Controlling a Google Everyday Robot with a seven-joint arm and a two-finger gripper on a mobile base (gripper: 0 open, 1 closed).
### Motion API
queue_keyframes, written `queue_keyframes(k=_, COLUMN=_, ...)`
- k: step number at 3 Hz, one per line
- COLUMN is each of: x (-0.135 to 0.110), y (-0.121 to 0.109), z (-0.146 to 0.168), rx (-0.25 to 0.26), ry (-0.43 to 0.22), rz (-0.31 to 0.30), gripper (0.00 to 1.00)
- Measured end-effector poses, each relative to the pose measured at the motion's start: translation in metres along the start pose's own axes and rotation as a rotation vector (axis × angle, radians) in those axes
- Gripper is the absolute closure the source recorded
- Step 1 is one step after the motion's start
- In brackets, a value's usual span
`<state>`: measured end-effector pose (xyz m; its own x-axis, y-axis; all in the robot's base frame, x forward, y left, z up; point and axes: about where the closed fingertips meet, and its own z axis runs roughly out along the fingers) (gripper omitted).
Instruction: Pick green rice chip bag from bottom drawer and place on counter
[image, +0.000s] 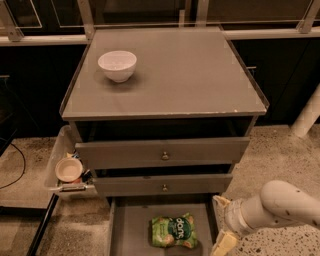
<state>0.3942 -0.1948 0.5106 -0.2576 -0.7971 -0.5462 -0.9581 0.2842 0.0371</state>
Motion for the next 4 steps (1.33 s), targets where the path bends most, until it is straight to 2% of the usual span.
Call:
queue_keyframes(k=1, x=0.025, y=-0.015, z=0.055, rx=0.029, ry=-0.023, rz=-0.030, gripper=0.00)
queue_keyframes(k=2, x=0.056, y=-0.033, z=0.102, rx=0.037, ry=-0.073, rz=-0.026, gripper=0.00)
queue_keyframes(k=3, x=0.098, y=-0.057, z=0.158, rx=0.005, ry=-0.160, rz=0.046, gripper=0.00)
queue_keyframes(k=4, x=0.098, y=-0.056, z=0.157, rx=0.005, ry=-0.159, rz=0.044, gripper=0.00)
